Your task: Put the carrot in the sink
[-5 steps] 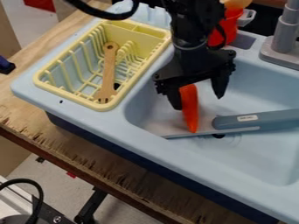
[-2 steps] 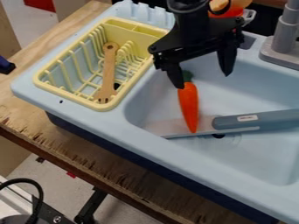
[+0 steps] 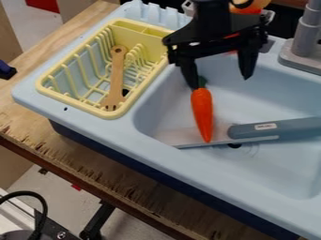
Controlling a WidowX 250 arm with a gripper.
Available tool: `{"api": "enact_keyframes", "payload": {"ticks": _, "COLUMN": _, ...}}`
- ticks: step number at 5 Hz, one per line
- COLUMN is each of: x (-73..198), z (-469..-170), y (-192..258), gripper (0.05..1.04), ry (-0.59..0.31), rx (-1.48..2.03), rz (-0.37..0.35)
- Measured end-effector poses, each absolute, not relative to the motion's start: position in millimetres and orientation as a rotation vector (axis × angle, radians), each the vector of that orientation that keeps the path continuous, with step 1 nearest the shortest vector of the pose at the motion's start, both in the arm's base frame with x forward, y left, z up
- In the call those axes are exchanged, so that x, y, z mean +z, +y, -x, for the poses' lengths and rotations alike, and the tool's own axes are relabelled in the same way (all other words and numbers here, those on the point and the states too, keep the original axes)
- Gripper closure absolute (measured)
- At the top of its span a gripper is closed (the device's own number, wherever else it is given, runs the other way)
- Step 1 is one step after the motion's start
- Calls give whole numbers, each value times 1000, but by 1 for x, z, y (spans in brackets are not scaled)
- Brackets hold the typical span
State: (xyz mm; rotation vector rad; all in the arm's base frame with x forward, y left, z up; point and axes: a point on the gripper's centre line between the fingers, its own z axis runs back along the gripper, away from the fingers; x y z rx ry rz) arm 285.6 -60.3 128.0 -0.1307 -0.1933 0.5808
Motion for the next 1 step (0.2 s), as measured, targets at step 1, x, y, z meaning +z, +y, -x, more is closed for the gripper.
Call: {"api": "enact_keyframes", "payload": {"ticks": 1, "x": 128, "z": -282, "y": -71, "gripper": 83, "ry": -182, "rx": 505, "rz": 127}}
